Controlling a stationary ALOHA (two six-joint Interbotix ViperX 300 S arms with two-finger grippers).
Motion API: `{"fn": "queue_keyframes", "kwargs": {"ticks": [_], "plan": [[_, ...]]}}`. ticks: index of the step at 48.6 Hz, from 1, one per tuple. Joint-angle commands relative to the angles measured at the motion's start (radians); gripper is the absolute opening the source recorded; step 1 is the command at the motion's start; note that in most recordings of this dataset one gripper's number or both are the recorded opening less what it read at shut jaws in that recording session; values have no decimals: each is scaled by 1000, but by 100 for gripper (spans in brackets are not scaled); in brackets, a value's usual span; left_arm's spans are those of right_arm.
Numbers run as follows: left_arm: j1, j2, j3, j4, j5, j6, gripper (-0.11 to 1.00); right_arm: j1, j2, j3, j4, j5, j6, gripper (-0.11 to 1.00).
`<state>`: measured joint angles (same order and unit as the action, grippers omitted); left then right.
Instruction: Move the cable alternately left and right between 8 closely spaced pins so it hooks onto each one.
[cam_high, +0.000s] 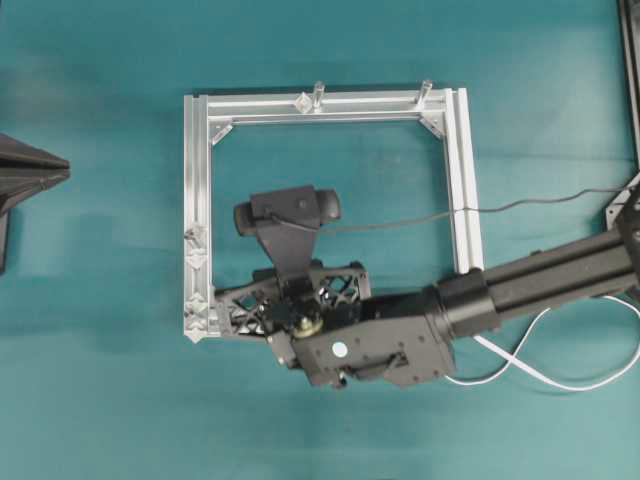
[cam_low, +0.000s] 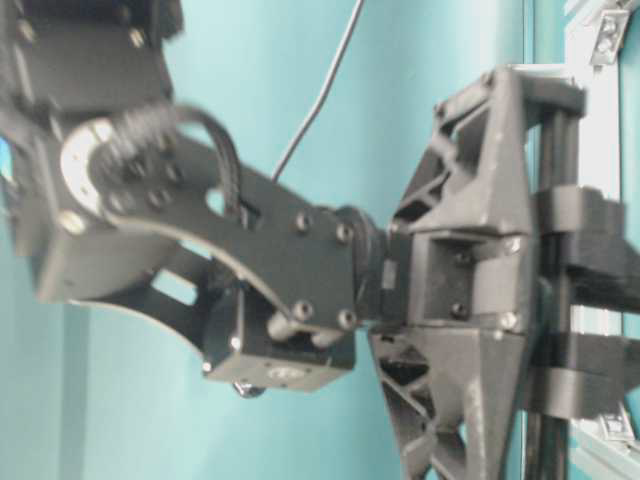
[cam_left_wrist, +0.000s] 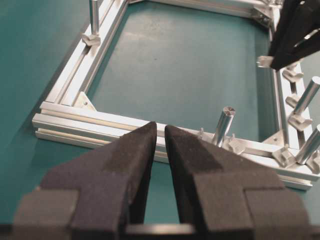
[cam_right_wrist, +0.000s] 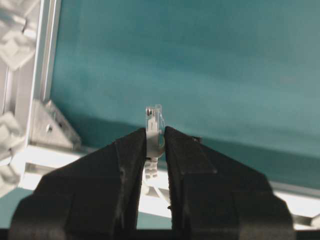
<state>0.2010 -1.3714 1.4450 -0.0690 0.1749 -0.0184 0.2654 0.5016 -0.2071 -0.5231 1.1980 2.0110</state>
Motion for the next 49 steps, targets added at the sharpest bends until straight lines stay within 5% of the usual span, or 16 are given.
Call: {"fn": "queue_keyframes", "kwargs": {"ticks": [1, 49], "plan": [[3, 9, -11, 2, -5, -6, 21, -21, -25, -9, -8, 0, -20, 17], [3, 9, -11, 2, -5, -6, 21, -117, 25, -58, -20, -152, -89, 17]]}}
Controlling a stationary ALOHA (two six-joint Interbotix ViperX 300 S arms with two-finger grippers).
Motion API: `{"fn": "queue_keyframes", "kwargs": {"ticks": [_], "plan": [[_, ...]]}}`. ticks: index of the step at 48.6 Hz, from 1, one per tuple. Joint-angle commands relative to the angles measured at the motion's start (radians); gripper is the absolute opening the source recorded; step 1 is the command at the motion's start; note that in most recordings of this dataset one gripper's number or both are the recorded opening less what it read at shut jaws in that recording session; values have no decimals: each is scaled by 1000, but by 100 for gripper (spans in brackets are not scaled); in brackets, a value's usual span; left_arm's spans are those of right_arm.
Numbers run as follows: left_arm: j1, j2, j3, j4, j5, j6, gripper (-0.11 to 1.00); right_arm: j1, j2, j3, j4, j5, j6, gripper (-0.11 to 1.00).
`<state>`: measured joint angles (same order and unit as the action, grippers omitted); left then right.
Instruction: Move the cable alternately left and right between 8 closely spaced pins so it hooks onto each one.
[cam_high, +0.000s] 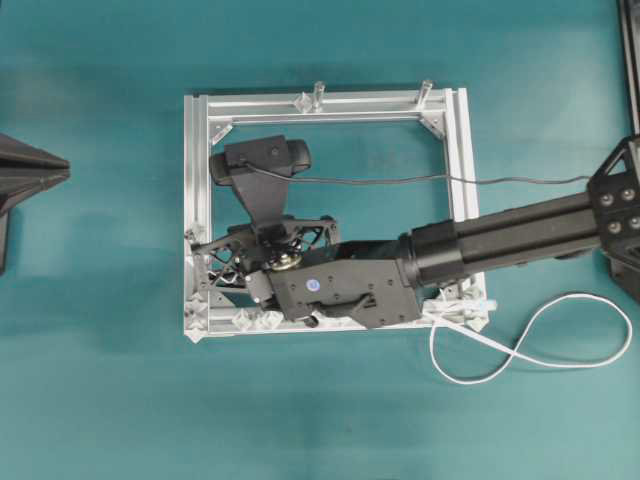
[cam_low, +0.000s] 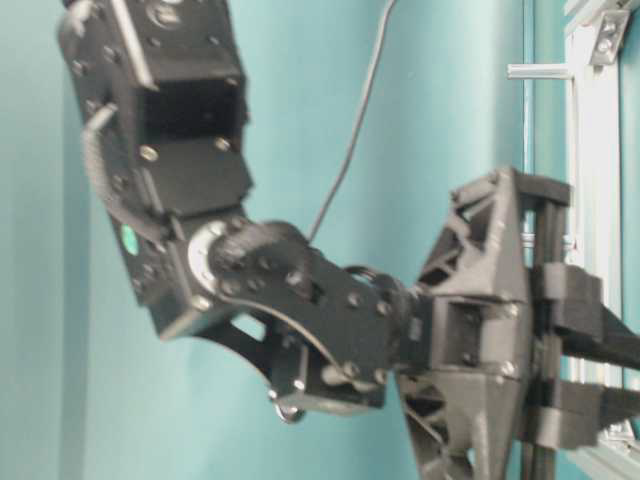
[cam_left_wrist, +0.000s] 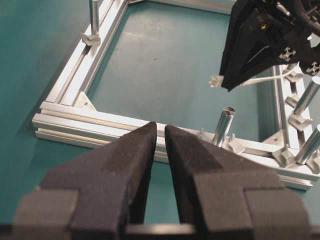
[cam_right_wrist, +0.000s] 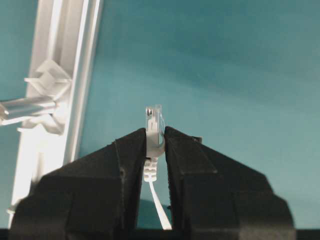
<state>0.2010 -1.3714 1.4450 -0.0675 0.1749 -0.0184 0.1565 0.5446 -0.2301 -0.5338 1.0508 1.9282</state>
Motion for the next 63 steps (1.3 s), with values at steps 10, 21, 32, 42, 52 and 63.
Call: {"fn": "queue_keyframes", "kwargs": {"ticks": [10, 21, 32, 42, 52, 63], "plan": [[3, 9, -11, 0, -5, -6, 21, -15, 8, -87, -21, -5, -34, 17], [3, 9, -11, 0, -5, -6, 21, -15, 44, -150, -20, -5, -41, 17], [3, 9, -11, 0, -5, -6, 21, -11, 54, -169, -15, -5, -41, 17], [3, 9, -11, 0, -5, -6, 21, 17, 54, -175, -8, -5, -37, 17], [3, 9, -11, 0, -5, -6, 21, 58, 54, -175, 15, -2, -25, 17], [3, 9, -11, 0, -5, -6, 21, 97, 57, -176, 20, 0, 20, 17]]}}
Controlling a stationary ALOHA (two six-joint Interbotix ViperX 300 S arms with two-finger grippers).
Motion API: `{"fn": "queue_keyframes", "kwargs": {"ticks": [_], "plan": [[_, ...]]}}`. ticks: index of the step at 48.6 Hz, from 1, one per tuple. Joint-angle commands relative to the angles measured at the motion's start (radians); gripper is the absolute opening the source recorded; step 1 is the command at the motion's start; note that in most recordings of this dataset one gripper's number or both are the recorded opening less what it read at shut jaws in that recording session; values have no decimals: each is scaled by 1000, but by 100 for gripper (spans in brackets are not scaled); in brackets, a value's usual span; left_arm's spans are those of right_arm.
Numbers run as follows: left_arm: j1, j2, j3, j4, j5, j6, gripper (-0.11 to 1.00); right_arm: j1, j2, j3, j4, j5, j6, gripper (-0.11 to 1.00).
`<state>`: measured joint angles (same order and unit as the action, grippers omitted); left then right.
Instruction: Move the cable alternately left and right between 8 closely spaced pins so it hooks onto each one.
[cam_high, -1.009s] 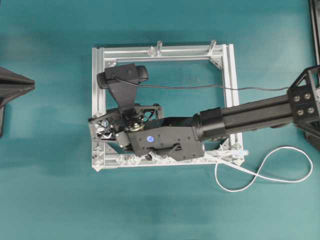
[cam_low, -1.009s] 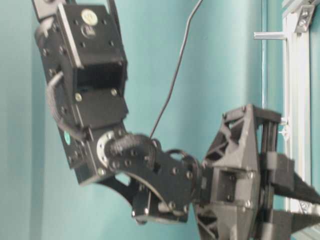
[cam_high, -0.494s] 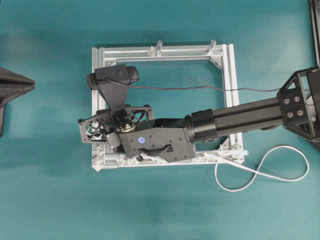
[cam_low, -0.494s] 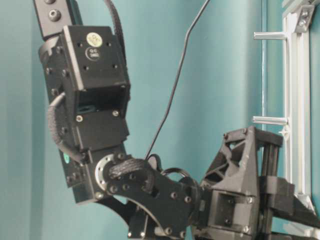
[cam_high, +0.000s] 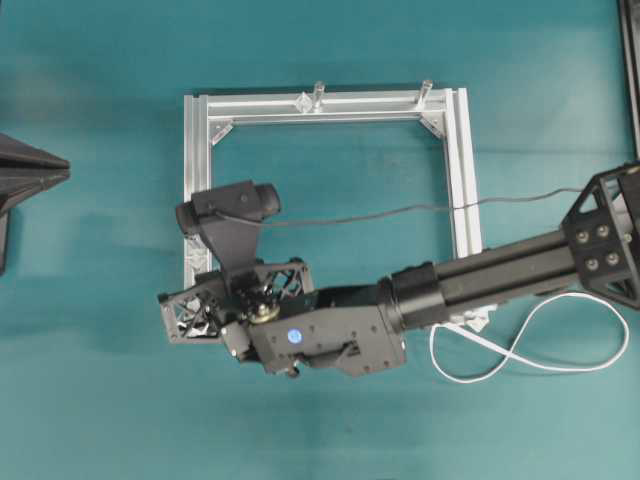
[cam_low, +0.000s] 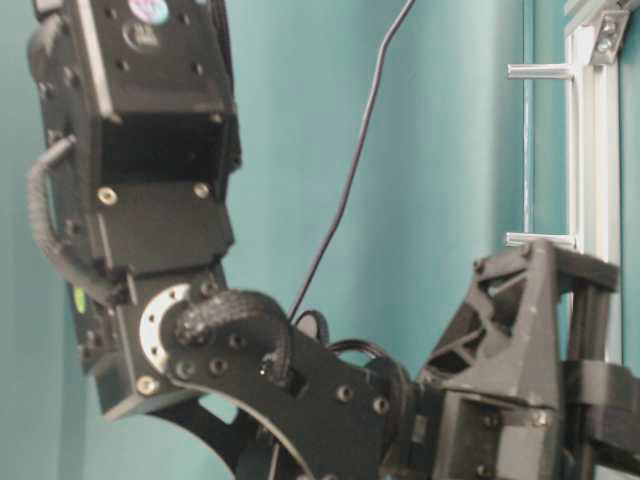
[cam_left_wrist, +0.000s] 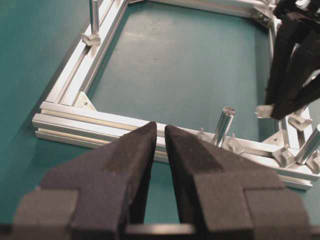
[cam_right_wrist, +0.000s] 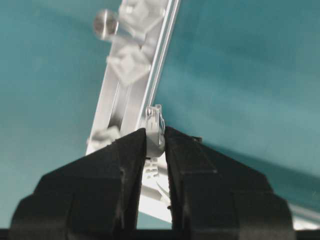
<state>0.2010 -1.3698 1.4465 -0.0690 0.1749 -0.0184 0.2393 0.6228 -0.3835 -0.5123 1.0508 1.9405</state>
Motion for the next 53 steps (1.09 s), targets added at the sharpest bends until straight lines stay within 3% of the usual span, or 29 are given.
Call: {"fn": "queue_keyframes", "kwargs": {"ticks": [1, 53], "plan": [[3, 8, -12, 2, -5, -6, 21, 17, -20, -23, -2, 0, 11, 17], [3, 8, -12, 2, -5, -6, 21, 60, 11, -80, 0, 14, 15, 17]]}}
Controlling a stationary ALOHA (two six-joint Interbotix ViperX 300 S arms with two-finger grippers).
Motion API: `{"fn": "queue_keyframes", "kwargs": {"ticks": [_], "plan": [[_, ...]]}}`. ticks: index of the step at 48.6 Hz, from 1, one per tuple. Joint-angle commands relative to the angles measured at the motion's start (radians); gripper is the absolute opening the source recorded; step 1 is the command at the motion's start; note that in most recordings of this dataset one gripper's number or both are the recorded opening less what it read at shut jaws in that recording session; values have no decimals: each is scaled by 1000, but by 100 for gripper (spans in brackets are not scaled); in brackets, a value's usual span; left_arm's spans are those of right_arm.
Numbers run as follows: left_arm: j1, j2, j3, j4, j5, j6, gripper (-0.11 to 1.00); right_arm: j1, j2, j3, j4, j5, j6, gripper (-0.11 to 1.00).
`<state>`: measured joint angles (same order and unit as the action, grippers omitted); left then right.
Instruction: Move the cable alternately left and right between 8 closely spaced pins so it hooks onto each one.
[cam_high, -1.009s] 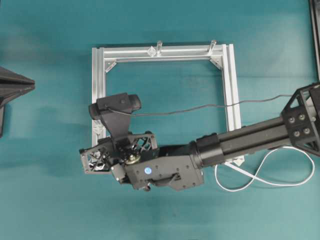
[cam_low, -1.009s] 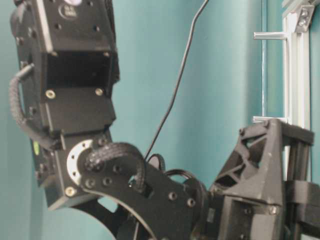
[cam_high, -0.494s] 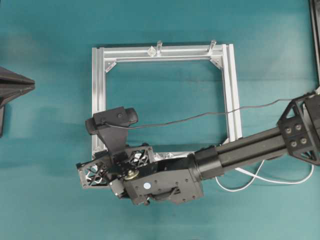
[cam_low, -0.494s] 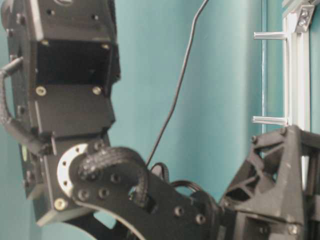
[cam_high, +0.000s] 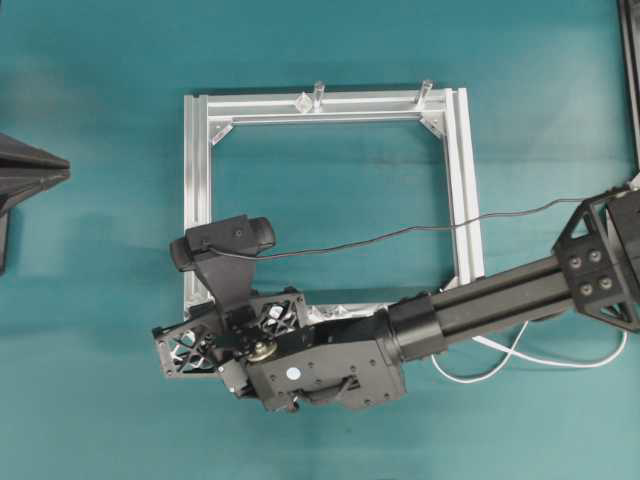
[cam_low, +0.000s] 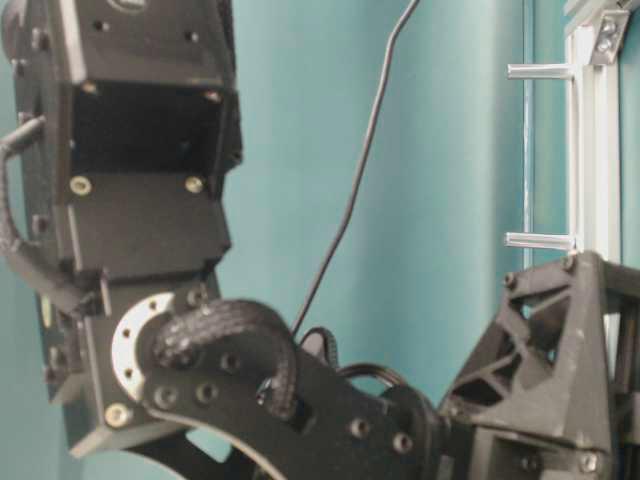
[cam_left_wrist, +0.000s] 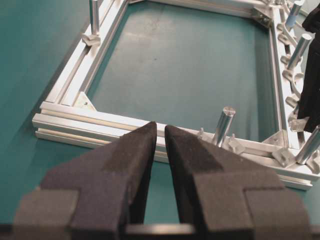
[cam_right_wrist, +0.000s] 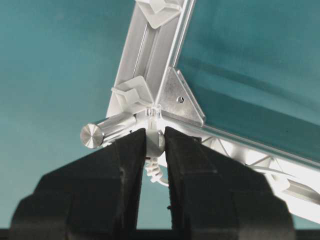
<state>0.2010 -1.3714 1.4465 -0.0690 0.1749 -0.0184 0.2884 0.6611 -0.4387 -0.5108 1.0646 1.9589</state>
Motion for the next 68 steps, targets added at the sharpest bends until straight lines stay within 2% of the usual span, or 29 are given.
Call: {"fn": "queue_keyframes", "kwargs": {"ticks": [1, 35, 41, 47, 68], "plan": [[3, 9, -12, 2, -5, -6, 21, 11, -28, -23, -3, 0, -3, 17], [3, 9, -12, 2, -5, -6, 21, 71, -28, -38, -3, 37, 12, 17], [3, 8, -12, 2, -5, -6, 21, 81, -26, -41, -2, 40, 34, 17], [3, 8, -12, 2, -5, -6, 21, 87, -25, -41, -2, 40, 52, 17], [3, 8, -12, 2, -5, -6, 21, 89, -20, -41, -5, 37, 54, 17]]}}
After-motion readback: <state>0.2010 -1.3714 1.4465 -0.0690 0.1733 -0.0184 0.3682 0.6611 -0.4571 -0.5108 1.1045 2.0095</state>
